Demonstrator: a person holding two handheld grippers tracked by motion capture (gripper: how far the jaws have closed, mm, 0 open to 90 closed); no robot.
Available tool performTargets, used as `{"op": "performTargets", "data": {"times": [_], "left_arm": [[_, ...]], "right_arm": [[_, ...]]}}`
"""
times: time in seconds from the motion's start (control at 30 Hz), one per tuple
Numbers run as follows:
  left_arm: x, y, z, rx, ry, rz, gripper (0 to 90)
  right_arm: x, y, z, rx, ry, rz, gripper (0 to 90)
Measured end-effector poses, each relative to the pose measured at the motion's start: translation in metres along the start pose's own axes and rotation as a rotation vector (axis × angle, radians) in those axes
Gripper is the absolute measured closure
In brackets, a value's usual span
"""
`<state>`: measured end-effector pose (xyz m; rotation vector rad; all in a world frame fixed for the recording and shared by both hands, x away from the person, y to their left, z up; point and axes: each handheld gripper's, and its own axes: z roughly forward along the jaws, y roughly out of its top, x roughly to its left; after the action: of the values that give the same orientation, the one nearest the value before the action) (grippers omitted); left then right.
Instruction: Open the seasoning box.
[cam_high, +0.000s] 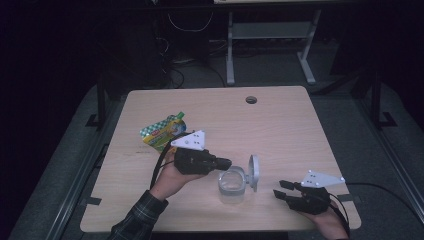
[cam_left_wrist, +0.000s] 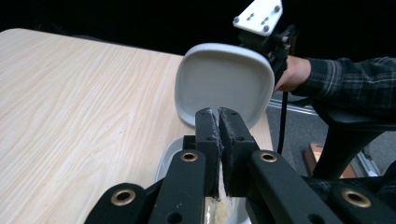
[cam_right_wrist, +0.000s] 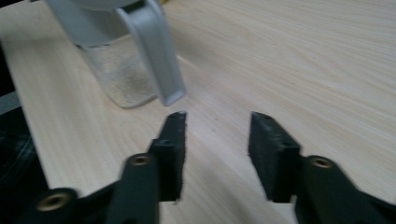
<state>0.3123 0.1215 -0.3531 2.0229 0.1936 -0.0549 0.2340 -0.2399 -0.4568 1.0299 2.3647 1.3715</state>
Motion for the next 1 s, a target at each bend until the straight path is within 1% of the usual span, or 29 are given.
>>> {"op": "performTargets", "data": {"times": [0.03,0.1,0.2,0.27,0.3,0.33,0.47,0.53,0.57,0.6,0.67,0.7,0.73,0.8,0.83,1.0], "left_arm": [[0.000,-0.002,-0.002,0.003,0.007,-0.003,85.9],[-0.001,-0.007,-0.005,0.015,0.026,-0.003,88.7],[0.000,-0.018,-0.008,0.038,0.050,-0.024,90.0],[0.002,-0.026,-0.008,0.043,0.065,-0.037,90.0],[0.002,-0.026,-0.008,0.043,0.065,-0.037,90.0],[0.007,-0.035,-0.008,0.046,0.084,-0.058,90.0],[0.019,-0.048,-0.007,0.046,0.118,-0.091,90.0],[0.026,-0.053,-0.003,0.039,0.122,-0.107,90.0],[0.029,-0.056,0.001,0.043,0.128,-0.125,90.0],[0.032,-0.059,0.004,0.048,0.124,-0.137,90.0],[0.036,-0.063,0.011,0.063,0.123,-0.139,90.0],[0.036,-0.063,0.011,0.063,0.123,-0.139,90.0],[0.037,-0.065,0.018,0.072,0.120,-0.143,90.0],[0.037,-0.066,0.024,0.080,0.121,-0.140,90.0],[0.038,-0.066,0.026,0.094,0.122,-0.136,90.0],[0.037,-0.069,0.031,0.106,0.104,-0.138,90.0]], "right_arm": [[0.001,0.001,0.000,0.002,0.010,-0.009,62.7],[0.003,0.003,0.001,0.003,0.024,-0.021,65.9],[0.004,0.004,0.004,0.013,0.038,-0.032,66.3],[0.004,0.004,0.005,0.018,0.042,-0.038,66.0],[0.004,0.004,0.005,0.017,0.043,-0.040,65.6],[0.004,0.004,0.005,0.016,0.045,-0.038,65.1],[0.003,0.005,0.006,0.021,0.048,-0.039,63.3],[0.003,0.004,0.007,0.021,0.049,-0.038,62.6],[0.002,0.004,0.007,0.021,0.047,-0.039,62.4],[0.002,0.004,0.007,0.021,0.048,-0.039,62.1],[0.002,0.004,0.007,0.021,0.048,-0.038,61.5],[0.002,0.004,0.007,0.021,0.048,-0.038,61.5],[0.003,0.004,0.008,0.025,0.049,-0.040,61.0],[0.002,0.004,0.008,0.027,0.050,-0.042,61.0],[0.002,0.004,0.008,0.028,0.050,-0.040,61.0],[0.002,0.004,0.008,0.024,0.048,-0.041,60.8]]}}
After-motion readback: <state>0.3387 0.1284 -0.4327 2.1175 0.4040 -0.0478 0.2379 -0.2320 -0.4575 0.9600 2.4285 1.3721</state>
